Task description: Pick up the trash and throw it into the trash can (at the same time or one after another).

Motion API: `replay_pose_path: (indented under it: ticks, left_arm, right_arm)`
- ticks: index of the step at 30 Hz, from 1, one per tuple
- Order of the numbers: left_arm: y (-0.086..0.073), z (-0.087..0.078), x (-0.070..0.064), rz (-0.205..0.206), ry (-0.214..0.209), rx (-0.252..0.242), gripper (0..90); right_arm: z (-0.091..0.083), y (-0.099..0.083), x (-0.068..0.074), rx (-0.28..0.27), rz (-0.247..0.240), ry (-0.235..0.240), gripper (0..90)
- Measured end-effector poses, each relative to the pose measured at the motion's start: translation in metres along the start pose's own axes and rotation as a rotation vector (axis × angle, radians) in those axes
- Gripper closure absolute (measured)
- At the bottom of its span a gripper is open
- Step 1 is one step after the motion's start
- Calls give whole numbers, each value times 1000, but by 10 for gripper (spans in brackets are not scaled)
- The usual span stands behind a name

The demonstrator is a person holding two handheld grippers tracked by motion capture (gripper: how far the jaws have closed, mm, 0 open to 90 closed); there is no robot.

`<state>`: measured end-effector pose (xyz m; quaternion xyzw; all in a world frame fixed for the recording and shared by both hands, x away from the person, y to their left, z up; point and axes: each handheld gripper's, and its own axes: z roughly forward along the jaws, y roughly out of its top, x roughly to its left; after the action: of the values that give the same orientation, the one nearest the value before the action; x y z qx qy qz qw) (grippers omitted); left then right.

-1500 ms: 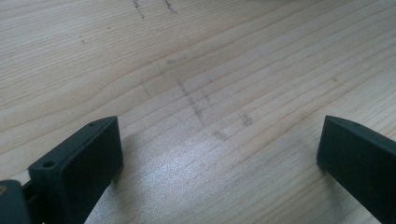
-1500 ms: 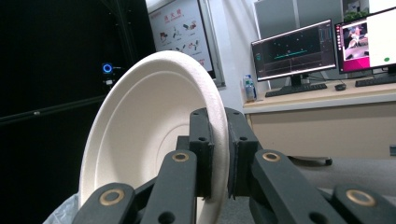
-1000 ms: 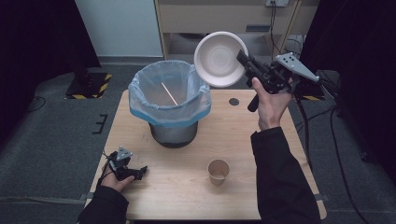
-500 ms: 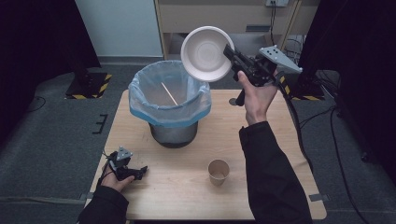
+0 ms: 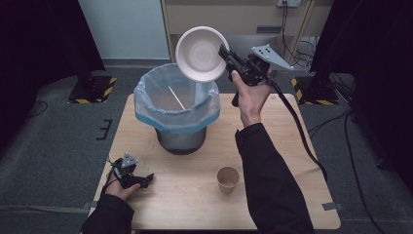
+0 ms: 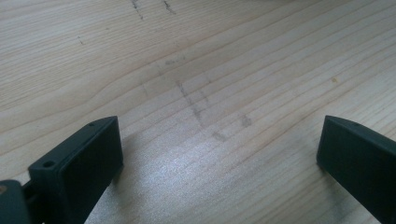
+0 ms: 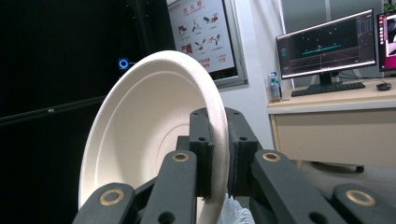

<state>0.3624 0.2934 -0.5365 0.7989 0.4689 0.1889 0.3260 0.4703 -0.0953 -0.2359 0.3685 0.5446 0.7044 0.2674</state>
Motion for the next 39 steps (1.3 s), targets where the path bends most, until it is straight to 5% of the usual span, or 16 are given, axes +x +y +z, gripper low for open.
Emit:
replay_pose_path:
  ticks: [20, 26, 32, 37, 39]
  left_arm:
    - [0, 0, 0, 1, -2, 0, 0]
    - [0, 0, 0, 1, -2, 0, 0]
    - [0, 0, 0, 1, -2, 0, 0]
    - [0, 0, 0, 2, -1, -1, 0]
    - [0, 0, 0, 2, -2, -1, 0]
  right_arm:
    - [40, -45, 11, 0, -18, -59, 829]
    - [51, -59, 11, 109, -22, 13, 661]
    - [34, -38, 8, 89, -14, 19, 609]
    - [7, -14, 3, 96, -77, 4, 539]
    - [-6, -8, -1, 78, -52, 20, 519]
